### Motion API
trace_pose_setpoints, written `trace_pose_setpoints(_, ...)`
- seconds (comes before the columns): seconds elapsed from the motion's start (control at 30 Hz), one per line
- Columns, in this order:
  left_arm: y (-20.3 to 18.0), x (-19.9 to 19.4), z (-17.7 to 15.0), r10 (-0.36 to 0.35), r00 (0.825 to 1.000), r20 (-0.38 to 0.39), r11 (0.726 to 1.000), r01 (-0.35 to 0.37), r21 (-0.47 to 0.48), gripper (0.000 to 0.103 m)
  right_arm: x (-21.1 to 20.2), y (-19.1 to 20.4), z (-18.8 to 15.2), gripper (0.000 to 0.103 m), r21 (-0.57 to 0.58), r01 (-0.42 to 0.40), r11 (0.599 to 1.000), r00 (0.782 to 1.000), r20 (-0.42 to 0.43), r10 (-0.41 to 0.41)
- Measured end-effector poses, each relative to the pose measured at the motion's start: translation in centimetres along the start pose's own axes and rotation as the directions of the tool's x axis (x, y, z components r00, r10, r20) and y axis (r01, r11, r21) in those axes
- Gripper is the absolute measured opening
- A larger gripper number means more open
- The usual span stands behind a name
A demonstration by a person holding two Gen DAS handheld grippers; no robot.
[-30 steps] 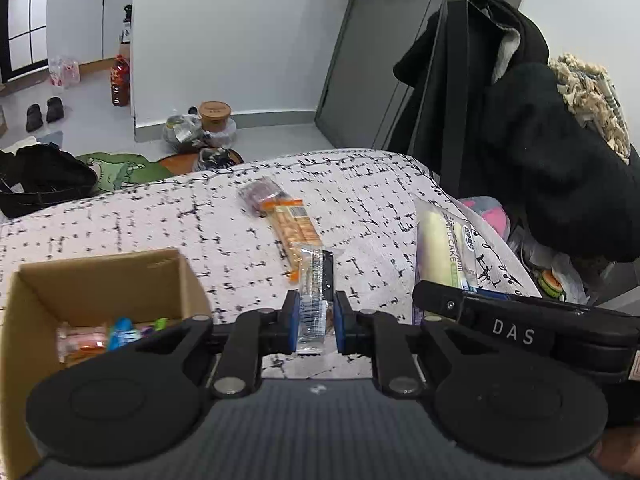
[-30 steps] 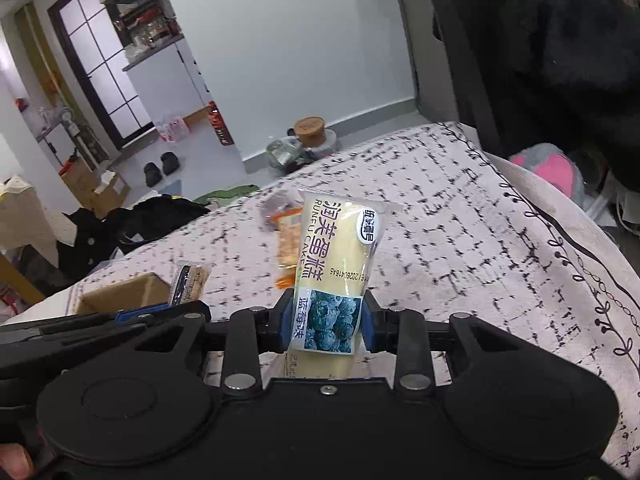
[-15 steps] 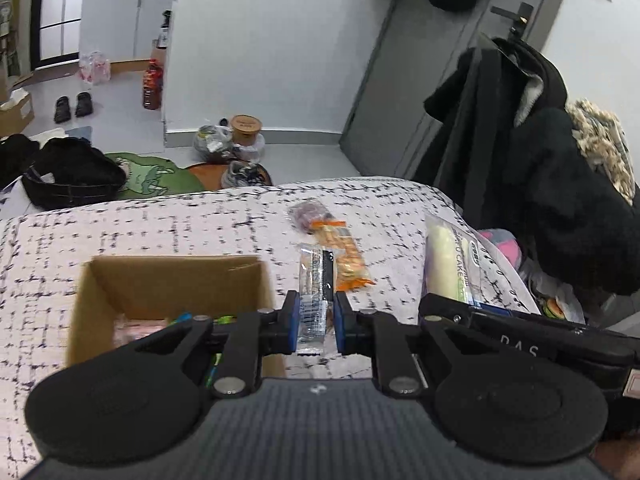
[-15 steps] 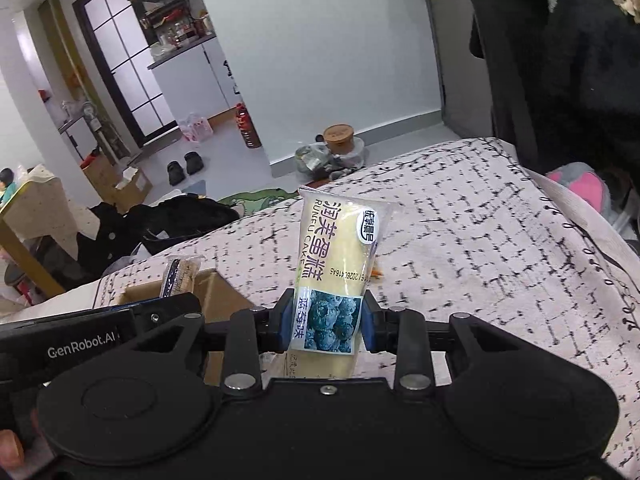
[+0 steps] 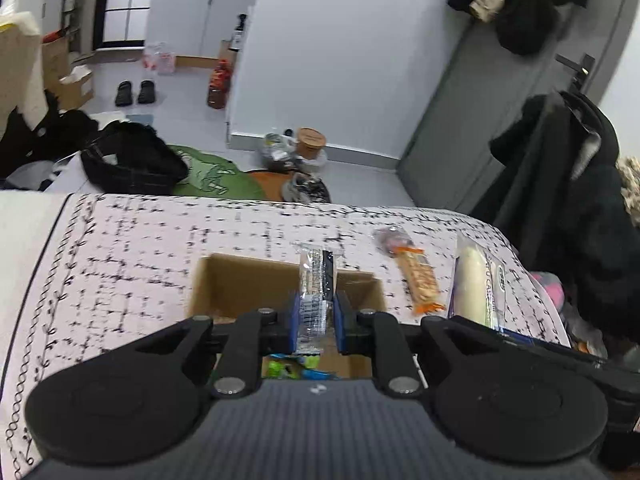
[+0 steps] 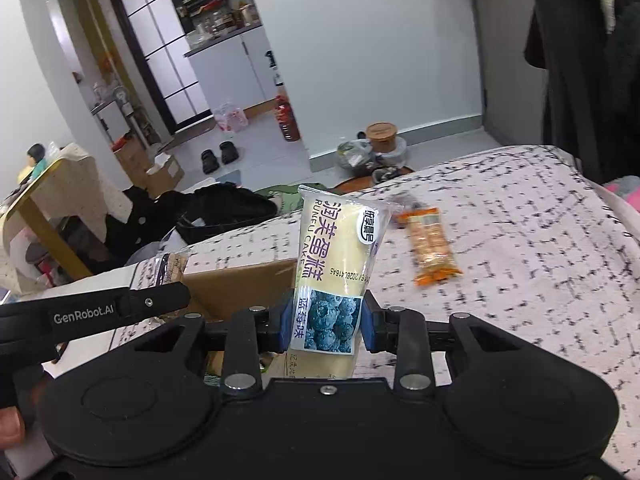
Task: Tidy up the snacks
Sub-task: 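Carry both packets over the cardboard box and open both grippers inside, then move both grippers back toward the orange biscuit packet and purple packet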
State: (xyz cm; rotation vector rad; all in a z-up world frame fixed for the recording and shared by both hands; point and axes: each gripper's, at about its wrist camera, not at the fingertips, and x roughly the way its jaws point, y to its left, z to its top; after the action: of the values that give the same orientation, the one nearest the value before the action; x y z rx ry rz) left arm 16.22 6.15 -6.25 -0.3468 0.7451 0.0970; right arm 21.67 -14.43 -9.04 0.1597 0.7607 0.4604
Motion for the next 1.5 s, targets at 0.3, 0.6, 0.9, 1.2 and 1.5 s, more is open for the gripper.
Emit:
trace_pose_setpoints(0.3, 1.8, -0.3, -0.2, 0.014, 1.000, 0.005, 0.999, -0.013, -0.046, 0.023, 1.5, 3.3, -0.4, 0.032, -0.029, -0.045, 0.999, 0.999, -0.029, 0.044)
trace_pose_setpoints(0.6, 2.8, -1.2, 0.1, 0.060, 0.997, 0.042, 0.995, -0.056, -0.084, 0.045, 2.4, 4.4, -0.8, 0.038, -0.026, -0.052, 0.998, 0.998, -0.043, 0.051)
trace_pose_setpoints(0.9, 2.4, -0.9, -0.2, 0.074, 0.997, 0.032, 0.996, -0.072, -0.060, 0.069, 1.6, 3.1, -0.9, 0.059, 0.003, -0.036, 0.999, 0.999, -0.020, 0.036)
trace_pose_setpoints(1.2, 1.2, -0.2, -0.7, 0.104, 0.995, 0.002, 0.994, -0.104, -0.020, 0.083, 0.2, 0.6, -0.8, 0.087, 0.008, 0.031, 0.999, 0.999, -0.010, -0.031)
trace_pose_setpoints(1.5, -0.1, 0.1, -1.3, 0.147, 0.989, 0.030, 0.989, -0.147, 0.003, 0.103, -0.7, -1.1, -0.2, 0.099, -0.020, 0.055, 0.998, 0.998, -0.007, -0.056)
